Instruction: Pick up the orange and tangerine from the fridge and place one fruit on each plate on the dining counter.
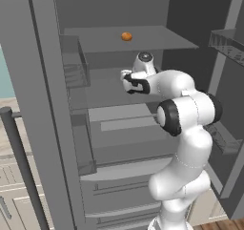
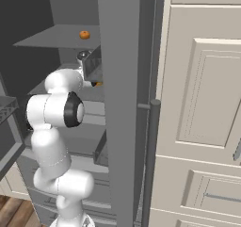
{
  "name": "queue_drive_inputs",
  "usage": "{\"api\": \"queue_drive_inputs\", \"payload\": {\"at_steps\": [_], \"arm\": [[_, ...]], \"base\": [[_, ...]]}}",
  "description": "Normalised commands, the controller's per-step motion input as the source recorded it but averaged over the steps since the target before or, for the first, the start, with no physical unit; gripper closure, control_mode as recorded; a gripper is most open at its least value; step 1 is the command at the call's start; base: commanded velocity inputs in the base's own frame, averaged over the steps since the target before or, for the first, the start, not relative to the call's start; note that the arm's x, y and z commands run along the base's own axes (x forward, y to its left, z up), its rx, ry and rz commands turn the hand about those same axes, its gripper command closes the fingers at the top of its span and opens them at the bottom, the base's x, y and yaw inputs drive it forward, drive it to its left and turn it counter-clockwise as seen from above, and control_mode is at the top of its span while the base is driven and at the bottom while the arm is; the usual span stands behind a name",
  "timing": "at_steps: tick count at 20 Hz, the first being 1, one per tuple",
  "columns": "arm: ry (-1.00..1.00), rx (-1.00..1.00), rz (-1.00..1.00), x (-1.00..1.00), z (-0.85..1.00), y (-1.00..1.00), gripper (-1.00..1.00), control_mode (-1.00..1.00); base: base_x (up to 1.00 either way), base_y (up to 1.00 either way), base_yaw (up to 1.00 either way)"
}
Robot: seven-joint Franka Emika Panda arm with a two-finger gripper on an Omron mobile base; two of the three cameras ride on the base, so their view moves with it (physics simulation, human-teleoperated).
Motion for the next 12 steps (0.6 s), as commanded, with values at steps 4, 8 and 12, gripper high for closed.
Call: {"api": "queue_drive_inputs", "payload": {"at_steps": [4, 8, 12], "arm": [[-0.4, 0.0, -0.01, -1.0, 0.21, -0.1, 1.0, -1.0], [-0.35, 0.0, 0.0, -0.99, 0.61, -0.01, 1.0, -1.0], [-0.15, 0.0, 0.0, -0.94, 0.82, 0.0, 1.0, -1.0]], "base": [[0.0, 0.0, 0.0], [0.0, 0.0, 0.0], [0.0, 0.0, 0.0]]}}
